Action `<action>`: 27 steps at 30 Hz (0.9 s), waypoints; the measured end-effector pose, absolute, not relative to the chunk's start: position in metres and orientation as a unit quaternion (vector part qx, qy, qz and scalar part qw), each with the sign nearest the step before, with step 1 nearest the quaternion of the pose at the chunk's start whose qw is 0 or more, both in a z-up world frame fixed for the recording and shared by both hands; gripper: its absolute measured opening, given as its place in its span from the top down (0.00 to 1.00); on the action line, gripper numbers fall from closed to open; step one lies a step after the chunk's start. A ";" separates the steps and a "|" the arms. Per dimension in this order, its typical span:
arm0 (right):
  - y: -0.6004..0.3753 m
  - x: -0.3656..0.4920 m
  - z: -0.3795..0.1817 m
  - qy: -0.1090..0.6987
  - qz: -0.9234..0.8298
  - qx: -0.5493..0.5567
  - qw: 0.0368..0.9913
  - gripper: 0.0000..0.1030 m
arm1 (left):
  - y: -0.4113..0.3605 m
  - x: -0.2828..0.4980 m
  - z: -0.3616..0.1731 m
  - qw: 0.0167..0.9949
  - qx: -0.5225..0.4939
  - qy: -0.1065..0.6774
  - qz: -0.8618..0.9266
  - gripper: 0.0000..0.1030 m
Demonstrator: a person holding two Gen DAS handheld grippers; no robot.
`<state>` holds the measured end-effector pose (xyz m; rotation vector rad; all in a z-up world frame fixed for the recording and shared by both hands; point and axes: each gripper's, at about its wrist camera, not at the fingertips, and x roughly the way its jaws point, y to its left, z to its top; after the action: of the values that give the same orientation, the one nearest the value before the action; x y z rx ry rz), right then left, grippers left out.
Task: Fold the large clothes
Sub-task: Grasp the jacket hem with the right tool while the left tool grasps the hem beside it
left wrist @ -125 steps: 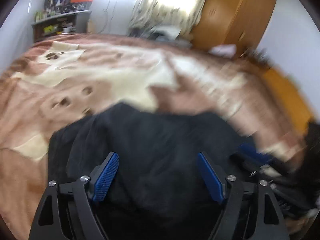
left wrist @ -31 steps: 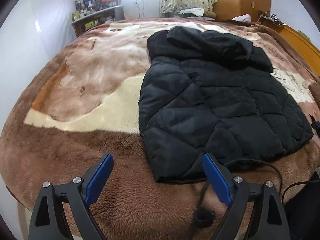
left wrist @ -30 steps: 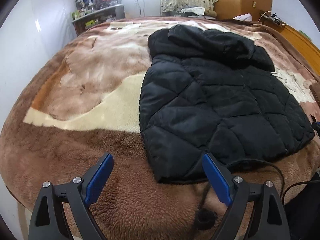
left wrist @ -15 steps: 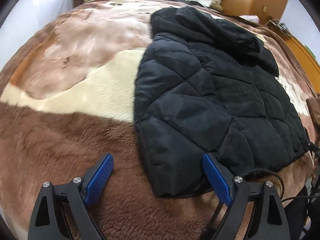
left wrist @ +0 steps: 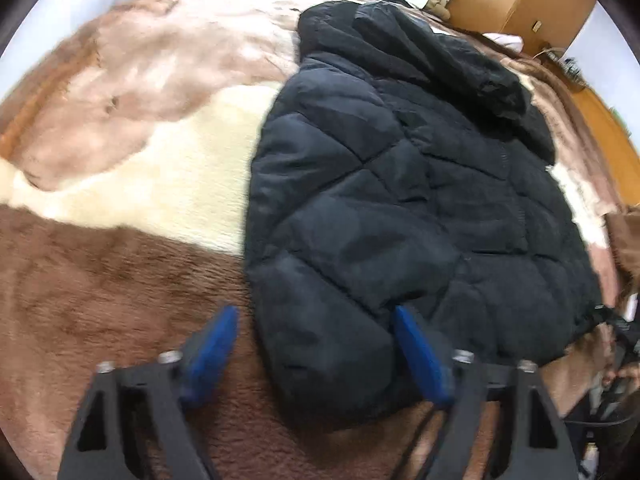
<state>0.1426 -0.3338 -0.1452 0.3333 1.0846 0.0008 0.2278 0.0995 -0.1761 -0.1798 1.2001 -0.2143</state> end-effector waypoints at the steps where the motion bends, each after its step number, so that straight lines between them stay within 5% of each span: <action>1: -0.333 0.143 -0.145 0.514 0.000 0.156 0.843 0.43 | 0.098 0.229 -0.178 0.811 -0.090 0.569 -0.107 0.38; 6: -0.337 0.142 -0.143 0.516 0.002 0.164 0.841 0.56 | 0.086 0.227 -0.174 0.813 -0.070 0.568 -0.105 0.46; 10: -0.336 0.142 -0.138 0.512 0.010 0.157 0.845 0.71 | 0.081 0.229 -0.165 0.820 -0.063 0.560 -0.104 0.69; 13: -0.334 0.141 -0.127 0.503 0.023 0.151 0.851 0.77 | 0.076 0.229 -0.152 0.827 -0.059 0.548 -0.115 0.76; 27: -0.340 0.158 -0.075 0.460 0.057 0.165 0.871 0.81 | 0.085 0.255 -0.083 0.850 -0.120 0.492 -0.147 0.78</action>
<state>0.1580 -0.3402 -0.0748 0.3460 0.9612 0.1185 0.2551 0.0850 -0.0832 -0.2526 1.0365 -0.3106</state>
